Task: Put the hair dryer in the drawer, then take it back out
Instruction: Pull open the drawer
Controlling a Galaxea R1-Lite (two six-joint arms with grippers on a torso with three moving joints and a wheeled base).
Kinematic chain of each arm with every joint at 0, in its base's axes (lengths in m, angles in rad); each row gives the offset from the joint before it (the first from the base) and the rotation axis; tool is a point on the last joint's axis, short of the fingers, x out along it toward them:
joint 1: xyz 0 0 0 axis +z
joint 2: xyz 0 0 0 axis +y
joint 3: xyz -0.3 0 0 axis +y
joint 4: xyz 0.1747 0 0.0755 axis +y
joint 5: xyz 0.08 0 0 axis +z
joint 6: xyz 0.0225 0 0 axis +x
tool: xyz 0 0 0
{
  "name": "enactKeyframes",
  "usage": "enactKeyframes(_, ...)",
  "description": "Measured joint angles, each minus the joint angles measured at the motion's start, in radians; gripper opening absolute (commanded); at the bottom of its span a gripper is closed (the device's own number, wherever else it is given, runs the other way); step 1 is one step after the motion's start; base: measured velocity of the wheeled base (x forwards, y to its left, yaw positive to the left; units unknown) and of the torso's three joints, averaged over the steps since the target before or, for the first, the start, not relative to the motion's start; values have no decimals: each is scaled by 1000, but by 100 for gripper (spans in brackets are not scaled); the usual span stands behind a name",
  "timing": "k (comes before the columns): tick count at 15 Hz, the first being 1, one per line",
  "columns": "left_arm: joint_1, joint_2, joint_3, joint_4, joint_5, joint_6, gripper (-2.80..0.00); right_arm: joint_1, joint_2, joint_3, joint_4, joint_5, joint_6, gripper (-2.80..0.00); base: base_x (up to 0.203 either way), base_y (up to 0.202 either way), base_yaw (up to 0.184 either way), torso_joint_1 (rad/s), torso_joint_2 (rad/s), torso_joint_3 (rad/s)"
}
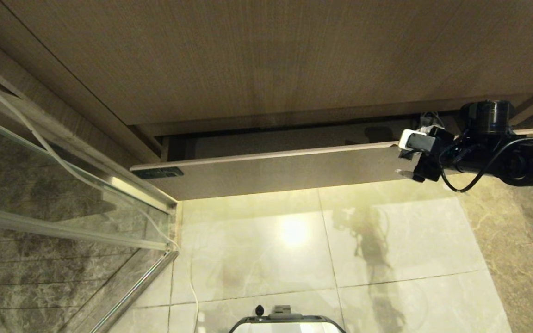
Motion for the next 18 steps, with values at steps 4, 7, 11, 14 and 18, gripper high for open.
enactKeyframes(4,0,0,0,0,0,0,-280,0,-51,48,39,4,-4,0,0,0,0,0,0,0)
enactKeyframes(7,0,0,0,0,0,0,-280,1,-130,109,55,5,-3,0,0,0,0,0,0,0)
enactKeyframes(11,1,0,0,0,0,0,-280,-22,-297,238,156,7,-6,0,0,0,0,0,0,0)
enactKeyframes(14,1,0,0,0,0,0,-280,-86,-498,355,274,18,-4,0,0,0,0,0,0,0)
enactKeyframes(18,0,0,0,0,1,0,-280,-238,-771,543,364,56,6,0,0,0,0,0,0,0)
